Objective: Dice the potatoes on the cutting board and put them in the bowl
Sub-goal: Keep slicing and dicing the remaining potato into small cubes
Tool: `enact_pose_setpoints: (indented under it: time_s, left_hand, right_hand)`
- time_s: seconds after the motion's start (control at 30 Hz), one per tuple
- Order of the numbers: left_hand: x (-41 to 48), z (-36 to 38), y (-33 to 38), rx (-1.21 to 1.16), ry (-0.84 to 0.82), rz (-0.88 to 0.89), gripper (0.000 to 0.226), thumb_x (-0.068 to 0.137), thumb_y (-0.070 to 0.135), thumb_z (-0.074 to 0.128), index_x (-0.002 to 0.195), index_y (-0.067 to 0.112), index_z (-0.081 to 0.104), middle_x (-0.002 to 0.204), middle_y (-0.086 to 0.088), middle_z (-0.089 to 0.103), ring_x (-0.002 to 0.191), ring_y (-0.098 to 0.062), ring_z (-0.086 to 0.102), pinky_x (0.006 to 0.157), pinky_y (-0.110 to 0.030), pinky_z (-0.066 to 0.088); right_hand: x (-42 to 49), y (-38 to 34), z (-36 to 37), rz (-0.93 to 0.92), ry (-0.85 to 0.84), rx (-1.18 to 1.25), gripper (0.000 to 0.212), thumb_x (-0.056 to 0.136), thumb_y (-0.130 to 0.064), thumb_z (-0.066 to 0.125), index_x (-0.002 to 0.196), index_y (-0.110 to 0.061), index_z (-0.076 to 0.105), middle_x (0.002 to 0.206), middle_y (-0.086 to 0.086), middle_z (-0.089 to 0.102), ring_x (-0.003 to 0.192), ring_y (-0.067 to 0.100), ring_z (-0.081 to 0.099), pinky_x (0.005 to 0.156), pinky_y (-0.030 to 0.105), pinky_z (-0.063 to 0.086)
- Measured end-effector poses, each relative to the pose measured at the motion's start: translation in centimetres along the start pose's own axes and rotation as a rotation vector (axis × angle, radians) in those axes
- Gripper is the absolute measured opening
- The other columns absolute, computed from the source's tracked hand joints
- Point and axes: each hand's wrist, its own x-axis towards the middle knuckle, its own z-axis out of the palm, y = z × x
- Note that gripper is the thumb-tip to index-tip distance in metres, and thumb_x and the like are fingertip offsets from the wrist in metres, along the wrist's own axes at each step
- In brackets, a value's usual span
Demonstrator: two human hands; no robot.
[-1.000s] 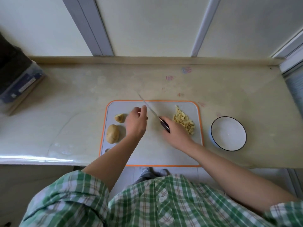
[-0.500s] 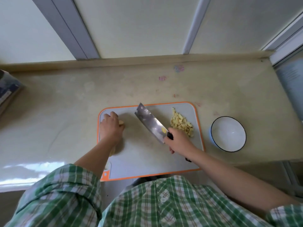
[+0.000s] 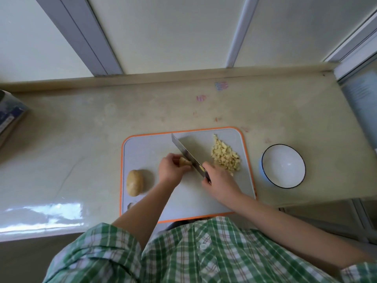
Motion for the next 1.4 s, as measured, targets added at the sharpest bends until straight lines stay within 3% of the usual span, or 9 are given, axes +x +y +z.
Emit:
enact_pose_setpoints:
  time_s: [0.17, 0.3, 0.43, 0.5, 0.6, 0.8, 0.9, 1.1, 1.4]
  left_hand:
    - [-1.3, -0.1, -1.0, -0.281, -0.081, -0.012, 0.02, 0.079, 0.005, 0.076, 0.099, 0.007, 0.072, 0.084, -0.008, 0.07, 0.08, -0.019, 0.065, 0.091, -0.037, 0.054]
    - [-2.2, 0.5, -1.4, -0.447, -0.013, -0.12, 0.01, 0.079, 0.0, 0.074, 0.085, 0.008, 0.073, 0.08, -0.01, 0.073, 0.076, -0.022, 0.067, 0.084, -0.034, 0.056]
    - [-2.4, 0.9, -1.2, -0.607, 0.021, -0.205, 0.016, 0.081, -0.004, 0.072, 0.096, -0.001, 0.071, 0.071, -0.003, 0.072, 0.067, -0.015, 0.066, 0.076, -0.024, 0.056]
    - [-2.4, 1.0, -1.2, -0.606, 0.043, -0.228, 0.015, 0.08, -0.003, 0.072, 0.095, 0.001, 0.071, 0.071, -0.003, 0.071, 0.069, -0.017, 0.065, 0.073, -0.022, 0.056]
    - [-2.3, 1.1, -1.3, -0.576, 0.061, -0.248, 0.017, 0.078, -0.001, 0.075, 0.095, 0.0, 0.071, 0.075, -0.006, 0.071, 0.074, -0.022, 0.065, 0.074, -0.025, 0.056]
    - [-2.0, 1.0, -1.2, -0.534, 0.089, -0.269, 0.019, 0.076, 0.002, 0.078, 0.092, 0.0, 0.068, 0.081, -0.01, 0.069, 0.076, -0.023, 0.066, 0.078, -0.028, 0.056]
    - [-2.0, 0.9, -1.0, -0.535, 0.088, -0.267, 0.019, 0.077, 0.001, 0.078, 0.093, -0.001, 0.068, 0.081, -0.011, 0.069, 0.074, -0.022, 0.066, 0.077, -0.027, 0.056]
    - [-2.0, 0.8, -0.8, -0.496, 0.098, -0.25, 0.013, 0.075, 0.003, 0.08, 0.083, 0.004, 0.069, 0.08, -0.009, 0.069, 0.071, -0.02, 0.066, 0.068, -0.024, 0.056]
    - [-1.9, 0.8, -0.5, -0.467, 0.098, -0.244, 0.013, 0.074, 0.004, 0.08, 0.081, 0.005, 0.07, 0.085, -0.013, 0.071, 0.08, -0.027, 0.069, 0.076, -0.031, 0.057]
  right_hand:
    - [-0.6, -0.4, 0.0, -0.022, -0.007, -0.004, 0.019, 0.087, -0.018, 0.052, 0.085, -0.015, 0.033, 0.072, -0.002, 0.038, 0.069, 0.025, 0.042, 0.058, 0.034, 0.029]
    - [-0.2, -0.1, 0.5, -0.018, -0.05, -0.063, 0.015, 0.095, -0.018, 0.046, 0.089, -0.016, 0.033, 0.078, 0.002, 0.043, 0.078, 0.032, 0.054, 0.059, 0.034, 0.031]
    - [0.5, 0.0, -0.6, -0.029, -0.05, -0.045, 0.01, 0.096, -0.015, 0.044, 0.091, -0.016, 0.036, 0.073, 0.009, 0.048, 0.077, 0.037, 0.058, 0.057, 0.033, 0.028]
    - [0.5, -0.2, -1.5, -0.042, 0.013, -0.019, 0.003, 0.096, -0.016, 0.045, 0.095, -0.013, 0.045, 0.074, 0.015, 0.055, 0.076, 0.038, 0.058, 0.057, 0.033, 0.028]
    - [0.1, -0.5, -2.3, -0.056, 0.025, -0.024, 0.012, 0.096, -0.016, 0.045, 0.102, -0.008, 0.05, 0.081, 0.02, 0.061, 0.078, 0.039, 0.058, 0.058, 0.034, 0.027]
    - [-0.6, -0.7, -2.4, -0.104, -0.013, -0.117, 0.01, 0.097, -0.017, 0.044, 0.102, -0.01, 0.046, 0.077, 0.014, 0.057, 0.076, 0.037, 0.059, 0.056, 0.033, 0.028]
    - [-0.7, -0.7, -2.5, -0.103, -0.015, -0.137, 0.01, 0.097, -0.017, 0.043, 0.103, -0.01, 0.046, 0.073, 0.008, 0.049, 0.074, 0.035, 0.058, 0.056, 0.033, 0.029]
    - [-1.1, -0.5, -2.7, -0.109, -0.029, -0.121, 0.004, 0.097, -0.016, 0.043, 0.095, -0.015, 0.04, 0.074, 0.008, 0.052, 0.074, 0.035, 0.057, 0.056, 0.034, 0.031]
    - [-0.9, -0.2, -2.9, -0.104, -0.045, -0.111, 0.014, 0.095, -0.015, 0.044, 0.089, -0.018, 0.032, 0.068, 0.005, 0.045, 0.069, 0.034, 0.054, 0.055, 0.035, 0.03]
